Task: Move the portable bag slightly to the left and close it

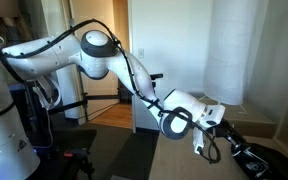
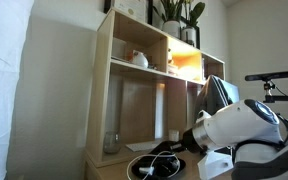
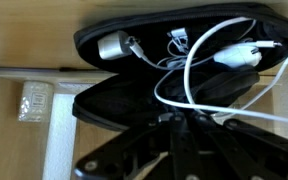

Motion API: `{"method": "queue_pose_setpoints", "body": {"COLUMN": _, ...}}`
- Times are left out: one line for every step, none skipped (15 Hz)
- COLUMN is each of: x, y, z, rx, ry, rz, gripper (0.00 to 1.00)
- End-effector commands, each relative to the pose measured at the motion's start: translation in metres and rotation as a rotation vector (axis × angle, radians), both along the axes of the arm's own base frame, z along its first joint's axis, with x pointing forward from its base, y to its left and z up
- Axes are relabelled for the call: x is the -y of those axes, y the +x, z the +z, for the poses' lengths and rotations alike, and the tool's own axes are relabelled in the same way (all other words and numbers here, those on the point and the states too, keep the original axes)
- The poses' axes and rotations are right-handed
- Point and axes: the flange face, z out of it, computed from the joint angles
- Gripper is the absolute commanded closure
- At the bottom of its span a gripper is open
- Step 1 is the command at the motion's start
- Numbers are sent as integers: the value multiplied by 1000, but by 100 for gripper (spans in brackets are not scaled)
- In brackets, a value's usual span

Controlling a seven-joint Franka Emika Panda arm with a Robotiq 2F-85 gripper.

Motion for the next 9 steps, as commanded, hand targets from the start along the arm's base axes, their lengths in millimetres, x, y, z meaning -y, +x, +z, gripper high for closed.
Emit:
{"method": "queue_pose_setpoints", "body": {"x": -13, "y": 4, "z": 5, "rx": 11, "ry": 5, "rz": 23, "gripper": 99}}
{"method": "queue_pose_setpoints", "body": {"x": -15, "y": 3, "z": 7, "rx": 16, "ry": -2, "rz": 23, "gripper": 70}}
{"method": "queue_pose_setpoints", "body": {"x": -17, "y": 2, "z": 8, "rx": 17, "ry": -4, "rz": 25, "gripper": 69}}
{"method": "queue_pose_setpoints", "body": {"x": -22, "y": 4, "z": 9, "rx": 19, "ry": 2, "rz": 34, "gripper": 62}}
{"method": "queue_pose_setpoints", "body": {"x": -23, "y": 3, "z": 10, "rx": 19, "ry": 0, "rz": 34, "gripper": 55}}
{"method": "queue_pose_setpoints", "body": {"x": -23, "y": 1, "z": 10, "rx": 17, "ry": -5, "rz": 33, "gripper": 49}}
{"method": "queue_pose_setpoints", "body": {"x": -25, "y": 2, "z": 10, "rx": 18, "ry": 1, "rz": 35, "gripper": 40}}
{"method": "queue_pose_setpoints", "body": {"x": -24, "y": 0, "z": 10, "rx": 15, "ry": 1, "rz": 31, "gripper": 34}}
{"method": "queue_pose_setpoints", "body": {"x": -22, "y": -2, "z": 10, "rx": 12, "ry": -6, "rz": 28, "gripper": 25}}
